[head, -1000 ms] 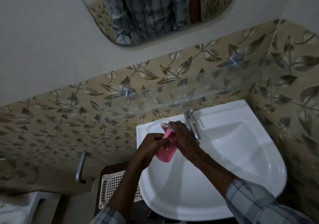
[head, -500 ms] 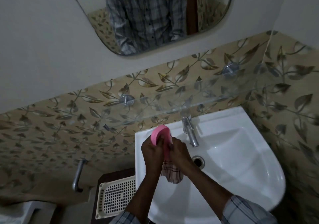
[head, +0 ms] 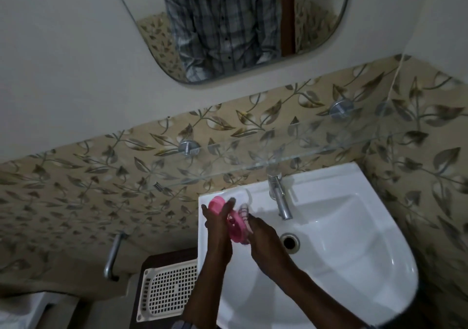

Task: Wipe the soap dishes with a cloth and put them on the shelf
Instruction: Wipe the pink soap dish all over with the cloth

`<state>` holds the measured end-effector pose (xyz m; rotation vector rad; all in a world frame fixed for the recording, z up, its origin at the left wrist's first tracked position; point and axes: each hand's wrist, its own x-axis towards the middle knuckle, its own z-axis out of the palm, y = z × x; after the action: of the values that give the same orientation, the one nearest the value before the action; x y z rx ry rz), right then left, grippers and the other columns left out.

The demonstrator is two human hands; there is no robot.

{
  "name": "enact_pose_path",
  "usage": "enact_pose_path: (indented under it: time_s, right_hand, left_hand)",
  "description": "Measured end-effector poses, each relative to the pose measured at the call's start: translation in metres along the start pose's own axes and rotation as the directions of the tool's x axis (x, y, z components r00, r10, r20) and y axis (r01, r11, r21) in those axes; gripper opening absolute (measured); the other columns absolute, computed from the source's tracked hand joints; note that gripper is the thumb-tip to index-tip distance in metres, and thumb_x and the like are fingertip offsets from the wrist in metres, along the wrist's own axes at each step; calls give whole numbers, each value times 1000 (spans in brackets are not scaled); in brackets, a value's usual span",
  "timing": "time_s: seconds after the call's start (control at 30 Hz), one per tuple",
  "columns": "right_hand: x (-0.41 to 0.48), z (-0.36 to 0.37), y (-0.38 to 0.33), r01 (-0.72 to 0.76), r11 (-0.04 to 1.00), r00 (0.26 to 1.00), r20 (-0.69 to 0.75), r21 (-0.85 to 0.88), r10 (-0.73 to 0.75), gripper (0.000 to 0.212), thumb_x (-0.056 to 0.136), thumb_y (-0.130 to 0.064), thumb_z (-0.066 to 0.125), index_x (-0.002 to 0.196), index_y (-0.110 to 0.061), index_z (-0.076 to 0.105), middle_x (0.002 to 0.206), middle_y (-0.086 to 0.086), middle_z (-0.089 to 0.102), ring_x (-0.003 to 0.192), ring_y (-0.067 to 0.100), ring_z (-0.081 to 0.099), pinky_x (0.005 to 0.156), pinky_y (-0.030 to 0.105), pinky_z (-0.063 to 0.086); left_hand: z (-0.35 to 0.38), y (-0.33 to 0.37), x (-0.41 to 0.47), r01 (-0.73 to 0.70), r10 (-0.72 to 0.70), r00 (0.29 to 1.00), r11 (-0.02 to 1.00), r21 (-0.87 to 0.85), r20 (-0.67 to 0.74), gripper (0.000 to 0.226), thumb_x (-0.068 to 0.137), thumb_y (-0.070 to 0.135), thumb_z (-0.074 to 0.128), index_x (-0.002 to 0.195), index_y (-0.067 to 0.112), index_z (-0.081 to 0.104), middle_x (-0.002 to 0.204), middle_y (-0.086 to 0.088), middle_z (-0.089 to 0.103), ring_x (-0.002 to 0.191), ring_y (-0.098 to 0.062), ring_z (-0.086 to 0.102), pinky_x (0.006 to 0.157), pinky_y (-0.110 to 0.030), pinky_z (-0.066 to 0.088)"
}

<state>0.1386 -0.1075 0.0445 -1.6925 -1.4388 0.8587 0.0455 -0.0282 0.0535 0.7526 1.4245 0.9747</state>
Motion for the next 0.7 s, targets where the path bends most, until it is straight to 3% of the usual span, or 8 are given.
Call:
enact_pose_path:
  time_s: [0.07, 0.13, 0.2, 0.3, 0.43, 0.53, 0.63, 0.7]
  right_hand:
    - [3, -10, 3, 21, 997, 997, 68, 80, -26, 32, 96, -4, 47, 124, -12, 59, 116, 12, 61, 105, 26, 59, 81, 14, 42]
    - [15, -16, 8, -45, 996, 993, -105, 76, 52, 33, 95, -1, 49, 126, -7, 59, 120, 17, 54, 109, 29, 56, 83, 14, 35]
    - [25, -29, 8, -148, 986, 943, -289, 70, 162, 36, 95, -1, 52, 130, -5, 55, 123, 18, 55, 115, 30, 55, 87, 19, 36]
    - [32, -47, -3, -20, 986, 921, -381, 167, 83, 36, 92, -2, 58, 126, -13, 55, 109, 7, 65, 100, 22, 63, 82, 26, 49]
    - [31, -27, -25, 193, 981, 981, -26, 14, -193, 32, 96, -6, 55, 127, -2, 60, 128, 22, 59, 122, 33, 53, 108, 43, 40]
    - [27, -28, -7, 475, 867, 854, 316, -150, -414, 48, 97, -11, 54, 144, -5, 44, 153, 18, 36, 144, 32, 28, 120, 41, 18]
    - [31, -46, 22, 720, 655, 685, 380, -228, -621, 59, 88, -23, 68, 143, -15, 47, 152, 20, 37, 139, 38, 35, 112, 47, 32]
    - [30, -42, 30, 684, 664, 727, 357, -301, -587, 56, 93, -31, 59, 146, -30, 41, 157, 8, 32, 143, 32, 30, 110, 47, 34]
  left_hand:
    - [-2, 5, 3, 139, -131, 987, 986, -87, 98, 69, 84, 35, 70, 142, 9, 42, 132, -28, 56, 114, -44, 63, 92, -48, 54]
    - [-8, 12, 7, 293, -234, 930, 938, -188, 282, 50, 91, 42, 61, 120, 2, 61, 111, -25, 69, 94, -38, 71, 79, -44, 59]
    - [-19, 14, 14, 423, -283, 857, 864, -273, 431, 58, 88, 52, 57, 116, 1, 65, 104, -23, 69, 91, -39, 69, 77, -47, 62]
    - [-23, 12, 12, 457, -266, 787, 857, -237, 556, 69, 84, 53, 60, 126, -1, 59, 113, -26, 67, 99, -40, 66, 88, -51, 57]
    - [-9, 10, 11, 488, -241, 753, 829, -274, 612, 60, 90, 49, 58, 120, -3, 65, 120, -27, 68, 104, -39, 70, 93, -54, 54]
    - [-13, 7, 21, 546, -323, 753, 793, -270, 573, 80, 99, 60, 35, 108, -11, 70, 106, -29, 72, 92, -39, 74, 77, -49, 63]
    - [-19, 2, 19, 539, -339, 752, 810, -231, 565, 75, 100, 55, 38, 106, -12, 71, 106, -30, 71, 90, -38, 74, 73, -45, 63]
    - [-17, 2, 19, 500, -325, 774, 840, -210, 543, 70, 101, 52, 40, 107, -11, 71, 105, -29, 72, 90, -37, 74, 76, -44, 63]
